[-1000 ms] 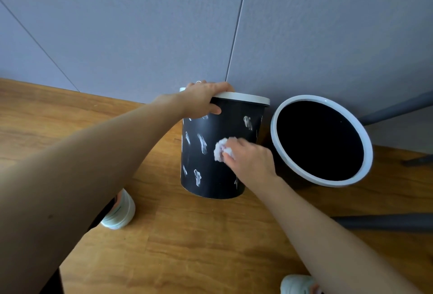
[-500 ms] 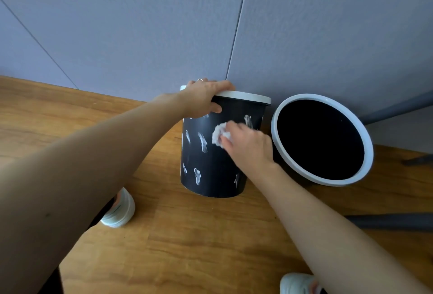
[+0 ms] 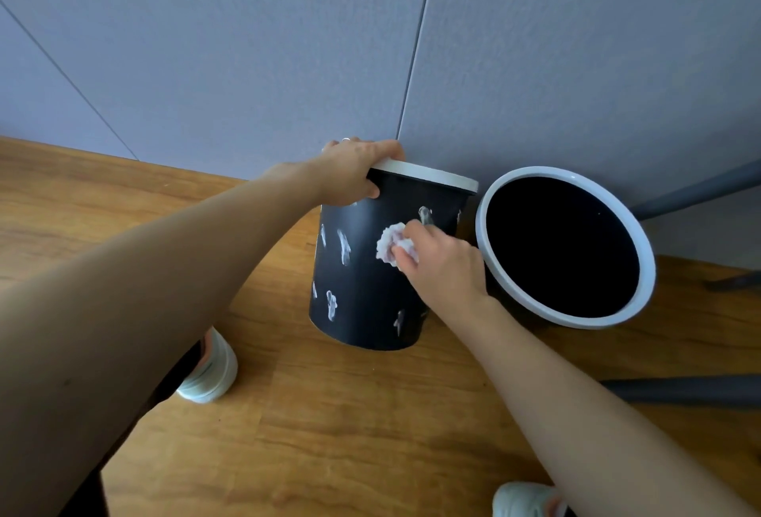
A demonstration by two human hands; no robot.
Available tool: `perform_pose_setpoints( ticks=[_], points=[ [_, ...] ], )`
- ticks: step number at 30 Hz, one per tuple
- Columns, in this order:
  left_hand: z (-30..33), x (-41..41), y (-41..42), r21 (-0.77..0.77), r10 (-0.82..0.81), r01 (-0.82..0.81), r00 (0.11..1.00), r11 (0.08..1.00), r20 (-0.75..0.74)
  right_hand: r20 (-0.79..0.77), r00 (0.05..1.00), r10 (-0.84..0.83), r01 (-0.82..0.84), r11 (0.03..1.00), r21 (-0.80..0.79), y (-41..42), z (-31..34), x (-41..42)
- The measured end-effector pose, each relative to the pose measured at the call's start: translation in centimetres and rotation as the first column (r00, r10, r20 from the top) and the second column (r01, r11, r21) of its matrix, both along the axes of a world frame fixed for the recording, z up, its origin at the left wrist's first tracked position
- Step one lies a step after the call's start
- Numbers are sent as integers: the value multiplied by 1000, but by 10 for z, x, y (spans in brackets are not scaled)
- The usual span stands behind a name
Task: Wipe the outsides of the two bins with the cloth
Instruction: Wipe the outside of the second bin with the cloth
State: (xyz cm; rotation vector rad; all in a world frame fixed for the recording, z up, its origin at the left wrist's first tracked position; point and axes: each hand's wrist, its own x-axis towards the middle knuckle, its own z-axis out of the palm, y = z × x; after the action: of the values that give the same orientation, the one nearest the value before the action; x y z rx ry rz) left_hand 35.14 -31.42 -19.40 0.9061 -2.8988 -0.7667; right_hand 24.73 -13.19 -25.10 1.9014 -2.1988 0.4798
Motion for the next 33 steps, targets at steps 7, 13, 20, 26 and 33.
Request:
perform_pose_setpoints(
  ticks=[7,13,20,26,33],
  points=[
    [5,-1,4,-24,-25,25,1000,999,-5,54,998,12,-14,999,38,-3,3,-1],
    [5,1,1,50,-19,20,1000,999,-12,60,998,-2,3,1000,-18,-15,21,-10],
    [10,3,-3,106,-21,20,1000,994,9,65,995,-71,77,992,-103,-28,36,-26],
    [7,-1,1,86,-4,7,999,996,-33,-1,998,-59,58,986,-157,-25,32,-35],
    [4,-1,7,119,82,-69,991,990,-107,10,1000,-11,12,986,-164,-23,30,-32]
  ],
)
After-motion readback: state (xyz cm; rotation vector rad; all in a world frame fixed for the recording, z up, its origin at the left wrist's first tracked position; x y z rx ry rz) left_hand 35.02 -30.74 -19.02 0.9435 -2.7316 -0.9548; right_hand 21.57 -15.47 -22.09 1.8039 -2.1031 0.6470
